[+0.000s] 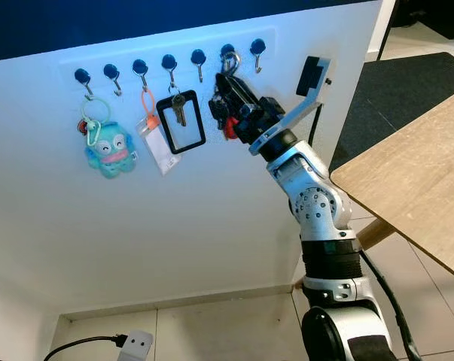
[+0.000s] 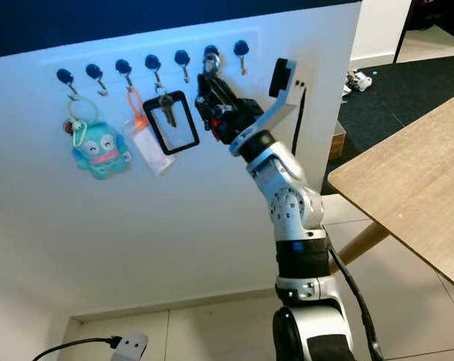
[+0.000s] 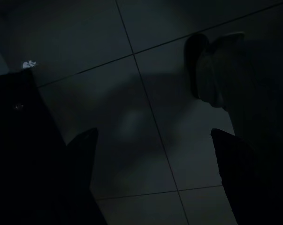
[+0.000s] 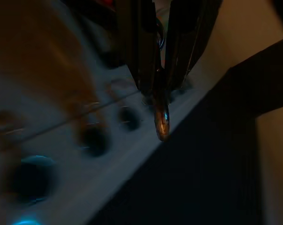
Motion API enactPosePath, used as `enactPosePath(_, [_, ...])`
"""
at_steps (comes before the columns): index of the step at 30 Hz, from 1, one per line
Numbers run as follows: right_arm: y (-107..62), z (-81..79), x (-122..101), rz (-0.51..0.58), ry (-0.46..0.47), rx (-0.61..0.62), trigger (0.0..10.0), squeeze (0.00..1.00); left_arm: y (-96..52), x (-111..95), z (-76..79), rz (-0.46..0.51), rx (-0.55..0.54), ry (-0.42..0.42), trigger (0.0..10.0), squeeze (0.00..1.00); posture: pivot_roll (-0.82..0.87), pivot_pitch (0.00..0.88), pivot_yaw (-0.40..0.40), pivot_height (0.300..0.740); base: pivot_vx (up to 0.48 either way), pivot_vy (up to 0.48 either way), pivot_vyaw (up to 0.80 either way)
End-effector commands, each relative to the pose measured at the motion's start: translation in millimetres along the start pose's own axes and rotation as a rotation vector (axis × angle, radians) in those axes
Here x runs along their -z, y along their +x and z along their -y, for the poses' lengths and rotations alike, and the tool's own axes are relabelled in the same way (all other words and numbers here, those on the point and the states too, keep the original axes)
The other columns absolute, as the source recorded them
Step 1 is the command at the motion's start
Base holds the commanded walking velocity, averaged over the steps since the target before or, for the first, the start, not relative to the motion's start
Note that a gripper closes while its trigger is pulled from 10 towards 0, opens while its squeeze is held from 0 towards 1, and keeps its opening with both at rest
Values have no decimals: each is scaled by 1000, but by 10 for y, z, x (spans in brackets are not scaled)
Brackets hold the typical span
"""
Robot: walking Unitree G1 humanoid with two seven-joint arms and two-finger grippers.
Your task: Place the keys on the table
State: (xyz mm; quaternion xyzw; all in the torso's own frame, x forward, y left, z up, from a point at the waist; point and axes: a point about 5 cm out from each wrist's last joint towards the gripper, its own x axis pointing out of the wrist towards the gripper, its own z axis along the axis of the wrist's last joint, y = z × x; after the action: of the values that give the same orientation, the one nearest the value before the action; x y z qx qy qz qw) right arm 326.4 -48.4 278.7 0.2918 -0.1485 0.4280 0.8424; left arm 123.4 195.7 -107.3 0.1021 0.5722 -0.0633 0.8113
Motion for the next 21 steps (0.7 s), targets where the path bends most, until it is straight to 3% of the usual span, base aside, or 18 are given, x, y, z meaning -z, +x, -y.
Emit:
enactPosePath(1, [14, -123, 110, -16, 46, -56, 10000, 0, -6, 72, -4, -21, 2, 11, 10000, 0, -99, 82, 112, 740, 0, 0, 0])
enactPosePath(5, [-59, -167, 171, -88, -20, -108, 10000, 0, -6, 70, -2, -21, 2, 14, 10000, 0, -105, 78, 113, 740, 0, 0, 0])
enactPosePath(9, [-146, -12, 150, -113, -94, -9, 10000, 0, -5, 66, 1, -19, 3, 15, 10000, 0, -108, 78, 112, 740, 0, 0, 0])
enactPosePath(12, [-197, 111, 106, -109, -131, 71, 10000, 0, -5, 65, 4, -19, 4, 15, 10000, 0, -110, 77, 111, 740, 0, 0, 0])
enactPosePath(16, [-355, 404, -83, -45, -173, 257, 10000, 0, -4, 63, 9, -18, 6, 16, 10000, 0, -112, 77, 111, 740, 0, 0, 0])
enactPosePath(17, [-355, 404, -83, -45, -173, 257, 10000, 0, -4, 63, 9, -18, 6, 16, 10000, 0, -112, 77, 111, 740, 0, 0, 0])
enactPosePath(18, [-446, 527, -170, -24, -196, 339, 10000, 0, -4, 63, 9, -19, 6, 16, 10000, 0, -112, 77, 111, 740, 0, 0, 0])
enactPosePath(20, [-481, 574, -204, -18, -207, 372, 10000, 0, -4, 60, 11, -19, 7, 16, 10000, 0, -120, 79, 113, 740, 0, 0, 0])
enactPosePath(21, [-562, 674, -263, -15, -232, 439, 10000, 0, -3, 57, 13, -19, 8, 17, 10000, 0, -120, 79, 113, 740, 0, 0, 0])
